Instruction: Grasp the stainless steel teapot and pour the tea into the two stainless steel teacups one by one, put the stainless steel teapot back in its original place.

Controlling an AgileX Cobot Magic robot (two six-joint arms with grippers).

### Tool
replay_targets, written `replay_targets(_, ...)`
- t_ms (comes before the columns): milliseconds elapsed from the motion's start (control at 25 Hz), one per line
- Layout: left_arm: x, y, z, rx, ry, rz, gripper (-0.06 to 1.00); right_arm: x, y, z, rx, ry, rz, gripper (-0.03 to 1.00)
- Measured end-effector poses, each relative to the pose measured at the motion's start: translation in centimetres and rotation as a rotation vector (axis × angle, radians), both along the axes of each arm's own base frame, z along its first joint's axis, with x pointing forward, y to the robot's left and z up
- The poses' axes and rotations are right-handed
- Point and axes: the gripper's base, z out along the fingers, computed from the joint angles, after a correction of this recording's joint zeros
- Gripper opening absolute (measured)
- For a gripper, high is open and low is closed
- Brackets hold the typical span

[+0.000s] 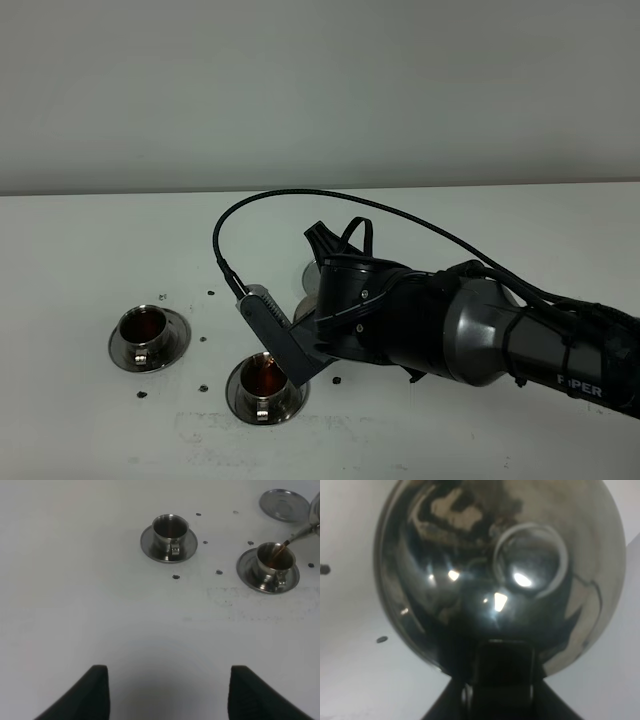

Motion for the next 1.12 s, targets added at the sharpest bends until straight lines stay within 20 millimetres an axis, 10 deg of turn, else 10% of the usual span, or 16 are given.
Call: replay_targets(1120,0.0,0.0,0.0,0.0,0.0,0.0,0.57,0.13,-0.01,0.12,-0.017,-0.017,0.017,0.2)
